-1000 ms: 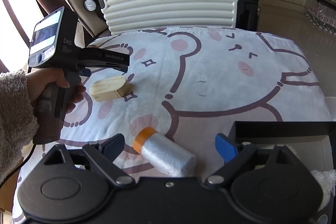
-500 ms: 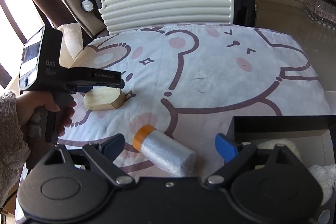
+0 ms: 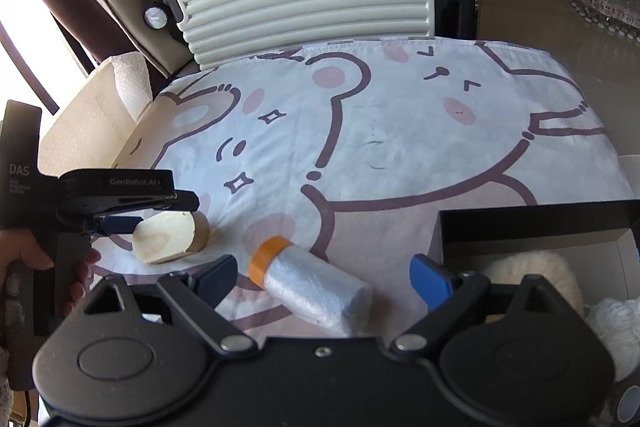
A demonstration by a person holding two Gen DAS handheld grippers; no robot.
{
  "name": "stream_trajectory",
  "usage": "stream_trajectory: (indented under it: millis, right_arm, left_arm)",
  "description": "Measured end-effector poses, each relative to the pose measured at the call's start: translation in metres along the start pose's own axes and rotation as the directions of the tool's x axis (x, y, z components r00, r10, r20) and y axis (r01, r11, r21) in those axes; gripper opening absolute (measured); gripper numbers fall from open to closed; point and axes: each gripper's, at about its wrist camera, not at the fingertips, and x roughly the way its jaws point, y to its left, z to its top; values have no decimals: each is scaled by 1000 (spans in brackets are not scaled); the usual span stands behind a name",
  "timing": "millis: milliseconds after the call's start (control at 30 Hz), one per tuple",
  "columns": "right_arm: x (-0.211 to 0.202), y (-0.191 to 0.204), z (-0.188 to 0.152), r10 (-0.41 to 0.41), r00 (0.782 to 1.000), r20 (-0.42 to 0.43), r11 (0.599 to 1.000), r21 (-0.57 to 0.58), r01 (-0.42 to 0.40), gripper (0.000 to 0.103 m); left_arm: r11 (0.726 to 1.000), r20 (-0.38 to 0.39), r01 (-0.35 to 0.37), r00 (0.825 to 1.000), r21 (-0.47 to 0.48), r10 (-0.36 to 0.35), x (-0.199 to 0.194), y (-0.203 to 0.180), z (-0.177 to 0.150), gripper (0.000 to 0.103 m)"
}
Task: Organize objects
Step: 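Close the left tool on the light wooden block, then lift the block with the left tool while the right tool reaches the orange-capped bottle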
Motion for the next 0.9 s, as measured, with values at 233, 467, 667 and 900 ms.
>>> stream_trajectory:
  millis: [233,467,667,900]
  right_arm:
    - [2,6,-3,4,1000,-2,999,-37,-4,94]
    - [7,7,-5,-6,1000,-10,999,-54,5,94]
    - [15,10,-7,-12,999,-31,996,-87,10,94]
    - [24,18,-11,-26,997,-71,990,-143,15,92]
  left_arm:
    - [999,-47,20,999,-30,-21,-4,4,-19,91]
    - [999,-85,38,996,-35,-41,-6,3,-37,90]
    - [999,-63,37,997,22,-35,-16,-1,-43,90]
    - [885,38,-43,999,463,28,-30,-29,-64,89]
